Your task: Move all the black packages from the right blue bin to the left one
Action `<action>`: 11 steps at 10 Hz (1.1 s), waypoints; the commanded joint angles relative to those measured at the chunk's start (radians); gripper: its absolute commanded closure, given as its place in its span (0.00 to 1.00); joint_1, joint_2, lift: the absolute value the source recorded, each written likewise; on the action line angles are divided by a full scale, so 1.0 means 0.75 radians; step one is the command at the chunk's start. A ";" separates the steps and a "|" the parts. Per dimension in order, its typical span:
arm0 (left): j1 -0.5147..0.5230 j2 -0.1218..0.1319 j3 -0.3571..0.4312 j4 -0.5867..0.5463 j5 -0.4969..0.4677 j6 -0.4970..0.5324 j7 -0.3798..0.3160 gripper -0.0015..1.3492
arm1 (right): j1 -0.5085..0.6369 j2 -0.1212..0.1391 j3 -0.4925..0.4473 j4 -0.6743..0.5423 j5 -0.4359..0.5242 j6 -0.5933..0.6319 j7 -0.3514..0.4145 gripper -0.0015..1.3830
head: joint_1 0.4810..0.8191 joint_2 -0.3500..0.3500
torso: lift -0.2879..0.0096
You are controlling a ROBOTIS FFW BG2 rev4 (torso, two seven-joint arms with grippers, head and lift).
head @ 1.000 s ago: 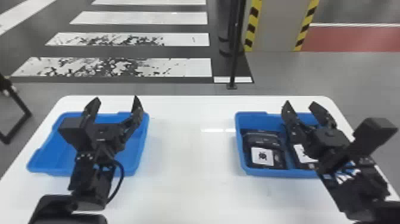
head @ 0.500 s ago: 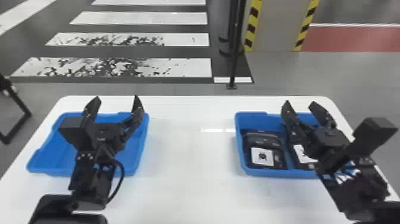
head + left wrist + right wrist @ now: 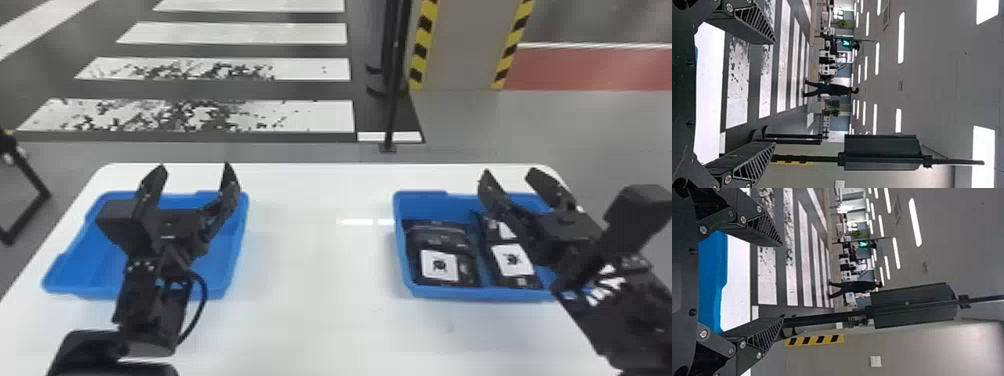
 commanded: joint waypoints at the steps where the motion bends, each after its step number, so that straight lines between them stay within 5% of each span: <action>1: 0.000 0.000 0.003 0.000 0.002 0.000 0.000 0.09 | 0.003 -0.004 -0.062 -0.101 0.085 0.235 0.056 0.28 | 0.58 0.50 | 0.50; 5: -0.003 0.000 0.000 0.003 -0.003 0.007 0.000 0.09 | -0.059 -0.031 -0.070 -0.108 0.117 0.742 0.197 0.28 | 0.63 0.50 | 0.50; 11: -0.003 0.000 0.000 0.010 -0.011 0.013 0.000 0.09 | -0.131 -0.047 0.039 -0.023 0.045 1.023 0.203 0.28 | 0.63 0.54 | 0.50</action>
